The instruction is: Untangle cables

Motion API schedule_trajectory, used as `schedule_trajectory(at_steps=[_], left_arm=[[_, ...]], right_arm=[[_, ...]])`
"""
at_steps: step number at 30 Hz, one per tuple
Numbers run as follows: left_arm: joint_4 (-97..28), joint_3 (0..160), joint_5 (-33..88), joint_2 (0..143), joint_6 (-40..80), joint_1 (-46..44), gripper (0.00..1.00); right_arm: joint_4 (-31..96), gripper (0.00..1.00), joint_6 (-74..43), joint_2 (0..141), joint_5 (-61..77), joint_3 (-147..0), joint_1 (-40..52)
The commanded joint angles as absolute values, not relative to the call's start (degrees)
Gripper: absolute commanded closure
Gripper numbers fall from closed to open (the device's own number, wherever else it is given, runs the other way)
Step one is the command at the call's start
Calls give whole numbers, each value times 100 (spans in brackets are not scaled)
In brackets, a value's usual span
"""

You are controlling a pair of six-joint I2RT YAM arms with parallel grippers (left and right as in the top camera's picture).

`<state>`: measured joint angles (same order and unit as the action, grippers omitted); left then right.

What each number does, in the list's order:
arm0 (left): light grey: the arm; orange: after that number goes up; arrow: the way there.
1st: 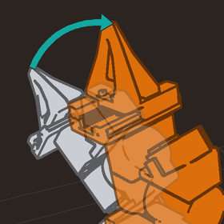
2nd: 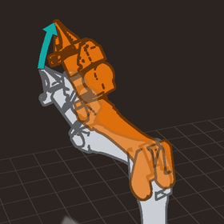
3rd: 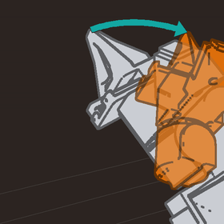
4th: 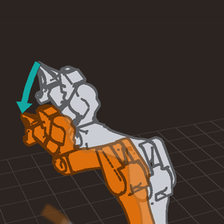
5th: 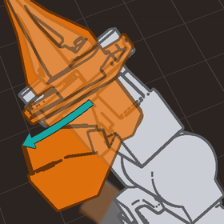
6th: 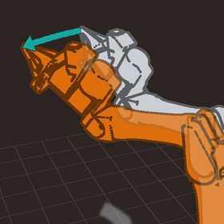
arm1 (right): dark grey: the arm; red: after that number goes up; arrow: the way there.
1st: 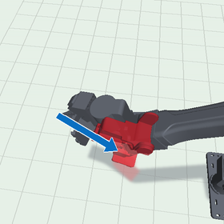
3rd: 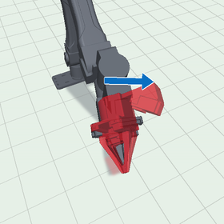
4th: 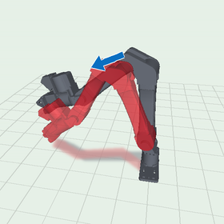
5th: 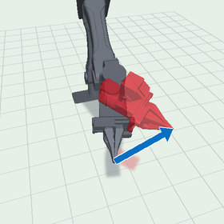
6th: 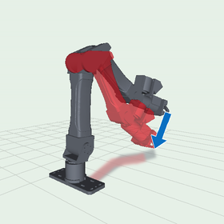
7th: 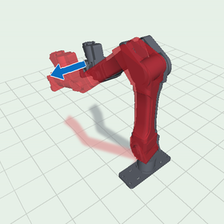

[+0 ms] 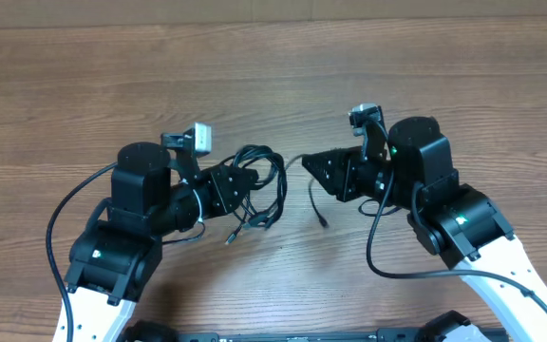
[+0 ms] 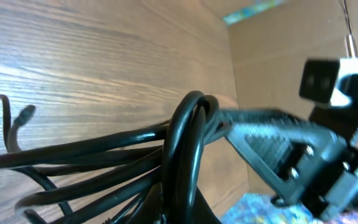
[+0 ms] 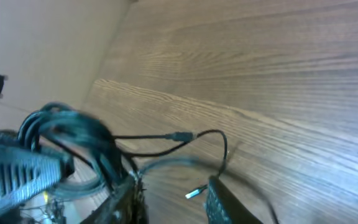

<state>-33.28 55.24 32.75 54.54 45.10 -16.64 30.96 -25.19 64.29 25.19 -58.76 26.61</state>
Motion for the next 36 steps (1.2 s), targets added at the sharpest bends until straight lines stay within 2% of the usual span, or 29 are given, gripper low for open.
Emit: schedule_trajectory(at_steps=[1,6,10,14,18,20,24,26,28,29,30,34,36], left_arm=[[-3260,5634,3111,5430,4727,-1518,96],[-2615,5634,4069,5430,5290,-1544,96],[-2215,5634,4530,5430,5555,-1544,96],[-2217,5634,4794,5430,5599,-1544,96],[-2198,5634,5030,5430,5596,-1544,96],[-2102,5634,5111,5430,5596,-1544,96],[-2051,5634,5109,5430,5596,-1544,96],[-2051,5634,5109,5430,5596,-1544,96],[-2051,5634,5109,5430,5596,-1544,96],[-2051,5634,5109,5430,5596,-1544,96],[-2062,5634,5111,5430,5592,-1544,96],[-2075,5634,5081,5430,5527,-1544,96],[-2115,5634,5054,5430,5391,-1544,96]], right_arm=[[3079,66,-2115,6093,3085,-5922,2628],[3072,66,-965,6060,4582,-5922,2628],[3048,65,-862,6060,4681,-5922,2628],[3037,48,-845,6060,4217,-5922,2628],[3035,41,-847,6060,3301,-5922,2628],[3037,40,-840,6060,3306,-5922,2628],[3026,54,-388,6060,3957,-5922,2628],[3011,68,-193,6060,4274,-5922,2628],[2991,76,-115,6060,4403,-5922,2628],[2961,82,-97,6060,4466,-5922,2628],[2906,94,-91,6060,4473,-5922,2628],[2877,96,-104,6060,4466,-5922,2628],[2814,96,-513,6060,4093,-5922,2628]])
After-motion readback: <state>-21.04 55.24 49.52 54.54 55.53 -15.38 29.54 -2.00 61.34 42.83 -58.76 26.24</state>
